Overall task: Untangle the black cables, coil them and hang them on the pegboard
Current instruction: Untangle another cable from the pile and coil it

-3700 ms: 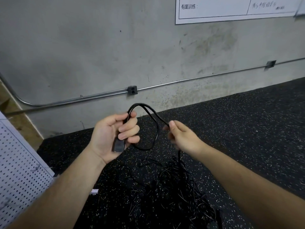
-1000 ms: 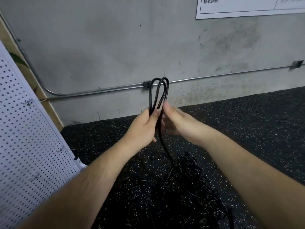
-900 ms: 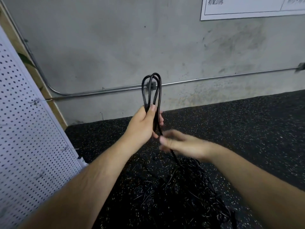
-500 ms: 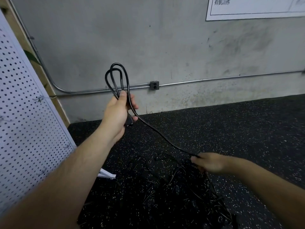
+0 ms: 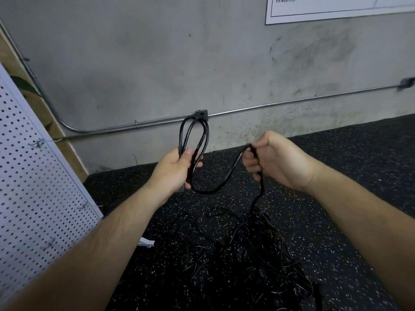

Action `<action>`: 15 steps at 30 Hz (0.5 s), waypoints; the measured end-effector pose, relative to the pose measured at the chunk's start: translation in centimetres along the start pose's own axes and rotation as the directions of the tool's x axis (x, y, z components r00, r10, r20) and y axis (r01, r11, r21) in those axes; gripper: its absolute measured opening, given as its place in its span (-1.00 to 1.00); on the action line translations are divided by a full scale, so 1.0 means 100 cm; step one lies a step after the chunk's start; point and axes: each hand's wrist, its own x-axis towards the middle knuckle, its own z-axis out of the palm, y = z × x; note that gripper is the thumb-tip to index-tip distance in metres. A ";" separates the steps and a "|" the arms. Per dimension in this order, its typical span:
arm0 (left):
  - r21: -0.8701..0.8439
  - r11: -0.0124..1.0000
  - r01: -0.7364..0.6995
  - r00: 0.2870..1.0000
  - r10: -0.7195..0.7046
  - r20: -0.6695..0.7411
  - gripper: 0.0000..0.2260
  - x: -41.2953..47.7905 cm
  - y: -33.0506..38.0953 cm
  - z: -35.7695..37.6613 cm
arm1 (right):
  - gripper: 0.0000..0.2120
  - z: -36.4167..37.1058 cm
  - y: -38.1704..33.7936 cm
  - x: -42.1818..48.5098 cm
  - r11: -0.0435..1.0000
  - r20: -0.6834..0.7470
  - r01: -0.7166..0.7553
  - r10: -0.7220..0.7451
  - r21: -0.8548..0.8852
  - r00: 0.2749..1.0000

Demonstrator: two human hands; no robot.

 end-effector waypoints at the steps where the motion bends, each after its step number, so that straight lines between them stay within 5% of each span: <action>1: 0.013 1.000 0.000 1.000 0.000 0.012 -0.76 -0.001 0.001 0.003 | -0.77 0.001 -0.003 0.001 1.000 -0.005 0.004 -0.004 0.004 1.000; 8: -0.057 0.998 -0.004 0.991 0.012 0.131 -0.77 0.002 -0.002 0.018 | -0.69 0.005 0.005 0.009 0.998 -0.120 0.041 -0.034 0.054 0.992; 15: -0.386 0.921 0.045 0.987 0.019 0.160 -0.72 -0.007 0.014 0.023 | -0.62 0.010 0.001 0.004 0.984 -0.303 0.173 -0.178 -0.044 0.936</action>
